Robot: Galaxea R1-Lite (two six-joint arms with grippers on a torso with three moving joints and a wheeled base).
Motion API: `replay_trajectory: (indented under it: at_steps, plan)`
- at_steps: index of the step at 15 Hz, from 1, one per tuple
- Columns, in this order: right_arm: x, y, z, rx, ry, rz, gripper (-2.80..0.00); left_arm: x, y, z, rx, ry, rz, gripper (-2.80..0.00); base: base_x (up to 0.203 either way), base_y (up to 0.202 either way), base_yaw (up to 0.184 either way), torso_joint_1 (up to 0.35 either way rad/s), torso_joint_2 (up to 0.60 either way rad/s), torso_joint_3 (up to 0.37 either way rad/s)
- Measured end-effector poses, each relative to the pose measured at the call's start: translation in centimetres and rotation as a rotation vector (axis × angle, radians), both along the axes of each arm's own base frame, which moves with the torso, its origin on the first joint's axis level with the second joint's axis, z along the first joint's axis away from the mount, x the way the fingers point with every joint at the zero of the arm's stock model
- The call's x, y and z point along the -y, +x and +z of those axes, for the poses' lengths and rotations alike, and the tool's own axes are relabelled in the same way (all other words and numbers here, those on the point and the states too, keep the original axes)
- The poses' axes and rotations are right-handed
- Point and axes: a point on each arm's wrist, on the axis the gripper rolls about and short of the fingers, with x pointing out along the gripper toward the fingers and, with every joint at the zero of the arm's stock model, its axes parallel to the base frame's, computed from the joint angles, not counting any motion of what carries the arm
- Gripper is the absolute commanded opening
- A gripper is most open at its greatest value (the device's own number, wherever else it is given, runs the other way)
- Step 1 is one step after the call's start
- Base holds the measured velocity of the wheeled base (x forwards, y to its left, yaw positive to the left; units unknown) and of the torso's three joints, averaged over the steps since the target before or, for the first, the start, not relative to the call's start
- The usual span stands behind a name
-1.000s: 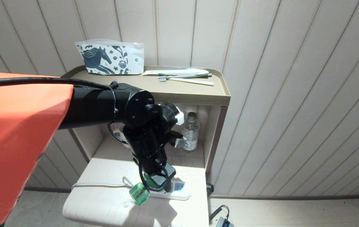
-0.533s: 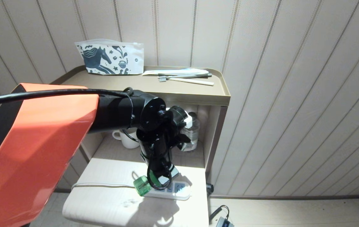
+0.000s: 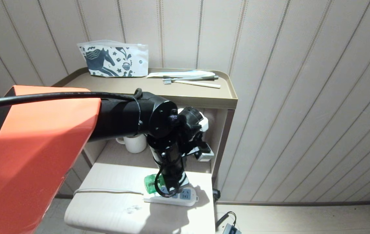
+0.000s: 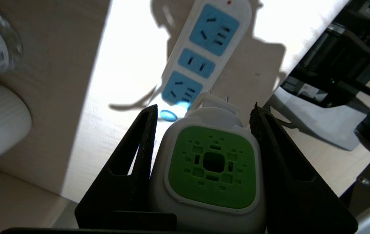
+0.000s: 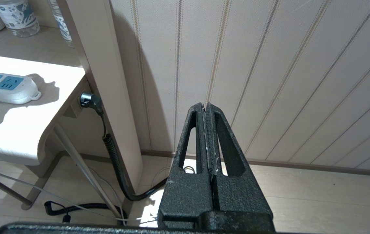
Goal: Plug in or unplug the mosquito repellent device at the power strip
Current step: Insert the plug into the socket
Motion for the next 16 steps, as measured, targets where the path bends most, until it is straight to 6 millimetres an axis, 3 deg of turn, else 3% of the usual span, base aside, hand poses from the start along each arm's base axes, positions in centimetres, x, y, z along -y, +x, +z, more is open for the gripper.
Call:
replay_trajectory:
  at_steps: [16]
  plan:
    - [0.0,0.0,0.0,0.000,0.000,0.000,-2.80,2.1,0.9,-4.3,0.142,0.254,-0.170,-2.80,0.000,0.000,0.000,0.000,0.00,0.000]
